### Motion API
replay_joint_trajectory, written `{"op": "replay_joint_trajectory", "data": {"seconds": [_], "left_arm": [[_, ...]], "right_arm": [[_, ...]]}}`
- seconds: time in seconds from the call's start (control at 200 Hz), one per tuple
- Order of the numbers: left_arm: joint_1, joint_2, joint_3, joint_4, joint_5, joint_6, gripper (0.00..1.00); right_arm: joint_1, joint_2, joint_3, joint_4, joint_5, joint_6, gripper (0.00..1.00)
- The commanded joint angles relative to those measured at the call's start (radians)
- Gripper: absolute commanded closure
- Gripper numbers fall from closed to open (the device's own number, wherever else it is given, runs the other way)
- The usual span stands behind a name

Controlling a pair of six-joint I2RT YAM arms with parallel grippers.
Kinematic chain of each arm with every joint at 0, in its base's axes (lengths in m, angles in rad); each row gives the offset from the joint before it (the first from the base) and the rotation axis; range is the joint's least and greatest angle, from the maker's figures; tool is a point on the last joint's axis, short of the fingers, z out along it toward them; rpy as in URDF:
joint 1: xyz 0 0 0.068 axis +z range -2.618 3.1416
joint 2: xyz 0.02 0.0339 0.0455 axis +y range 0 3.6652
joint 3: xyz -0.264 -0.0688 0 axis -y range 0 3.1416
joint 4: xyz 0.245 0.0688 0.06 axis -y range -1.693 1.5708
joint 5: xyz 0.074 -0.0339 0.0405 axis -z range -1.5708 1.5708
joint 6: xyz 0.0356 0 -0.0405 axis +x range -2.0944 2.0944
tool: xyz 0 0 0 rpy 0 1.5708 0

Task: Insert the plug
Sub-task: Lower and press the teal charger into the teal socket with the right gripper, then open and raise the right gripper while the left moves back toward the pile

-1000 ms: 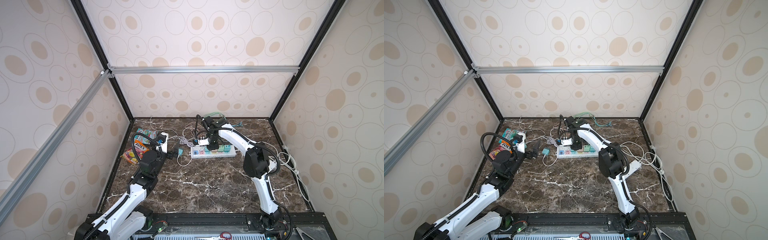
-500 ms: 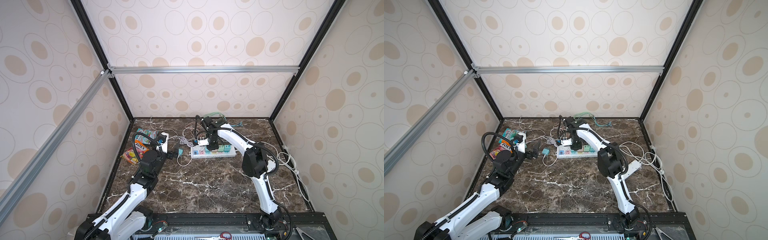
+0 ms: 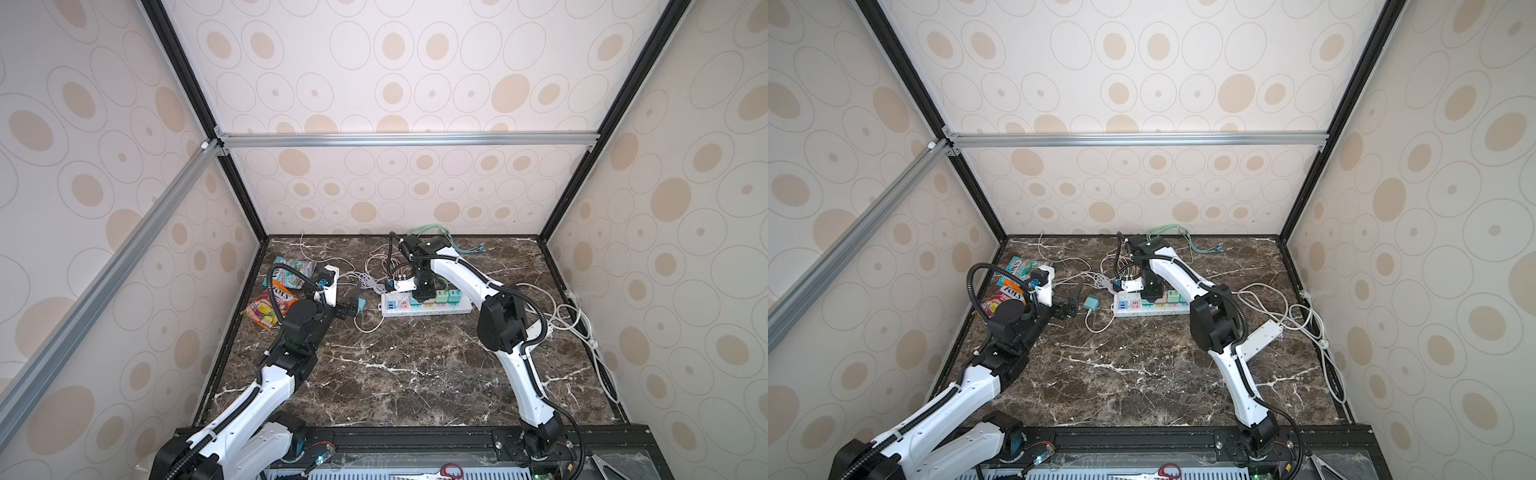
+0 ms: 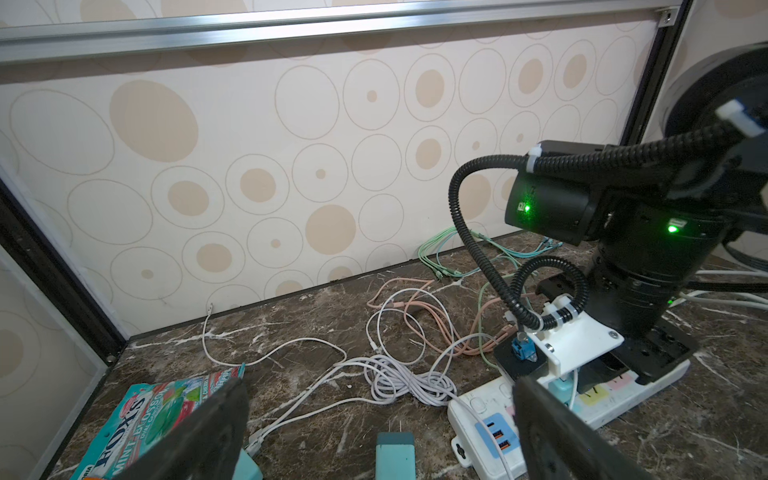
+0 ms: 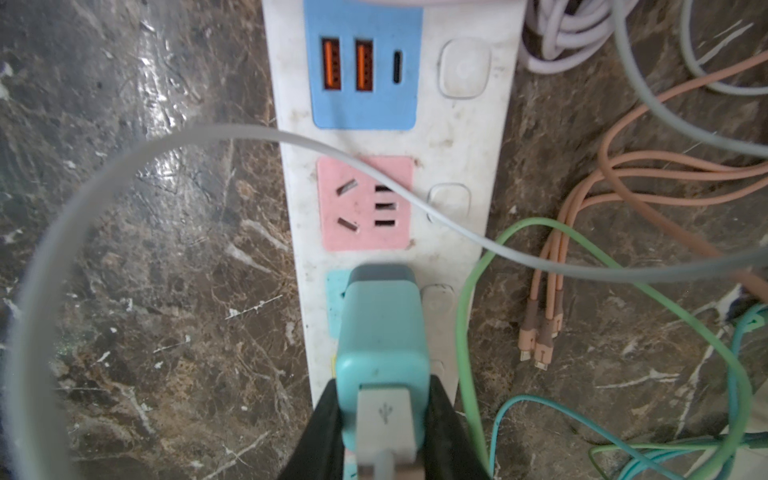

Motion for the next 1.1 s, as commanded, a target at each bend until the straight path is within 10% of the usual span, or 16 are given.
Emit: {"op": "replay_joint_trajectory", "data": {"seconds": [0.0,0.085,0.475,0.54,0.76,1.09], "left_arm": [[0.004,0.011,0.018,-0.005,0.030,-0.016,0.01],[0.004,0.018,0.019,-0.005,0.014,-0.041,0.02],[0.005,0.145,0.104,-0.159,-0.167,-0.212,0.02],[0.007,0.210,0.146,-0.250,-0.185,-0.269,0.02],[0.017,0.472,0.252,-0.394,-0.149,-0.428,0.02],[0.019,0.777,0.440,-0.453,-0.086,-0.404,0.04]], "right_arm": [[0.001,0.135,-0.050,0.043,-0.026,0.027,1.00],[0.001,0.153,-0.030,0.039,-0.024,0.071,1.00],[0.000,-0.215,-0.190,0.162,-0.188,0.127,0.29],[0.001,-0.287,-0.264,0.200,-0.189,0.136,0.00],[0.004,-0.544,-0.599,0.485,-0.193,0.311,0.00],[0.006,-0.753,-0.965,0.941,-0.153,1.020,0.00]]}}
